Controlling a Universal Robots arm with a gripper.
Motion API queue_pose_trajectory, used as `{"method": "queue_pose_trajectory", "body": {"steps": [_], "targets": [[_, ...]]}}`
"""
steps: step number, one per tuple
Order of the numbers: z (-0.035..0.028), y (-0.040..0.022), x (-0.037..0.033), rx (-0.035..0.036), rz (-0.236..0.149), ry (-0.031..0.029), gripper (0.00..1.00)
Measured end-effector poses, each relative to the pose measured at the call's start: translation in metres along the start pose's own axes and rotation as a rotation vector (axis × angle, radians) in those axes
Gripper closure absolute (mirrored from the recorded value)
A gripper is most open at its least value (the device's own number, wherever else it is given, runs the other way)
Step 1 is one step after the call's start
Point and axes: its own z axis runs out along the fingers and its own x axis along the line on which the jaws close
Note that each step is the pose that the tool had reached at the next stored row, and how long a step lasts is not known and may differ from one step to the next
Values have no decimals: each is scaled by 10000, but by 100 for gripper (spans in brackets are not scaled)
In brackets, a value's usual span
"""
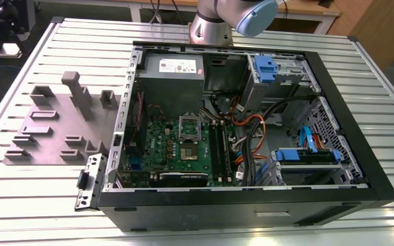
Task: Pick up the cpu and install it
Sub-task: 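Pick up the cpu and move it towards the insertion slot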
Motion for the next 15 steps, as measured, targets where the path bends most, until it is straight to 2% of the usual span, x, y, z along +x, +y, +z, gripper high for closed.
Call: {"method": "queue_pose_trajectory", "body": {"steps": [15], "targets": [[0, -1, -41, 0, 0, 0, 53]]}}
